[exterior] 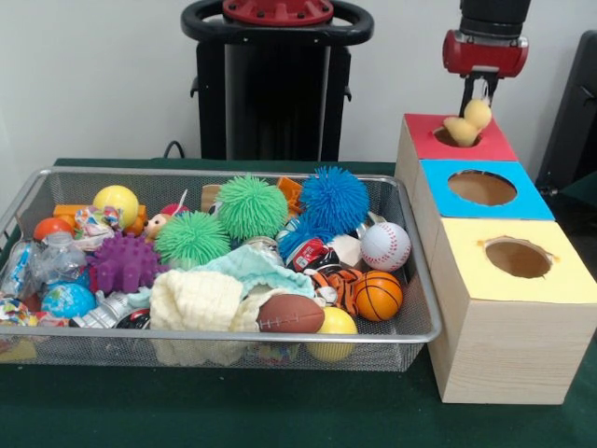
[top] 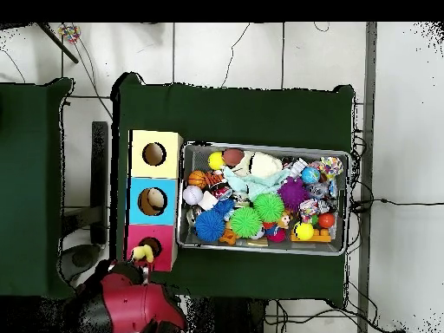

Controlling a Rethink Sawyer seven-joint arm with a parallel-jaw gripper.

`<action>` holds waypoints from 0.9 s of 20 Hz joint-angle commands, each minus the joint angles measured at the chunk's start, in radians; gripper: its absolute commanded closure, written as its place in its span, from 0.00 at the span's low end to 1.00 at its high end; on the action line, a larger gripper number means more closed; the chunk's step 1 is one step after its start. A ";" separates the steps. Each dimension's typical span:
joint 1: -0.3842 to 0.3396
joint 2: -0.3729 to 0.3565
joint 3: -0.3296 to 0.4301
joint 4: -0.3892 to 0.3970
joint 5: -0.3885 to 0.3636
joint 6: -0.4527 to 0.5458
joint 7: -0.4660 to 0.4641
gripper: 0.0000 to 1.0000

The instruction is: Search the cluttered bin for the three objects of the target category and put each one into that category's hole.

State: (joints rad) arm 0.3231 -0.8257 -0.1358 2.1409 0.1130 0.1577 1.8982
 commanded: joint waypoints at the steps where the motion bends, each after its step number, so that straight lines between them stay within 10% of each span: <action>1: -0.069 0.036 0.064 -0.078 0.040 0.009 0.159 1.00; 5: -0.068 0.041 0.048 -0.095 0.037 0.030 0.157 1.00; 6: -0.058 0.045 0.034 -0.104 0.038 0.041 0.160 0.00; 18: -0.118 -0.024 0.107 -0.068 0.056 0.112 0.146 0.00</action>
State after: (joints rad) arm 0.2561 -0.8259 -0.1241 2.1270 0.1190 0.1626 1.8982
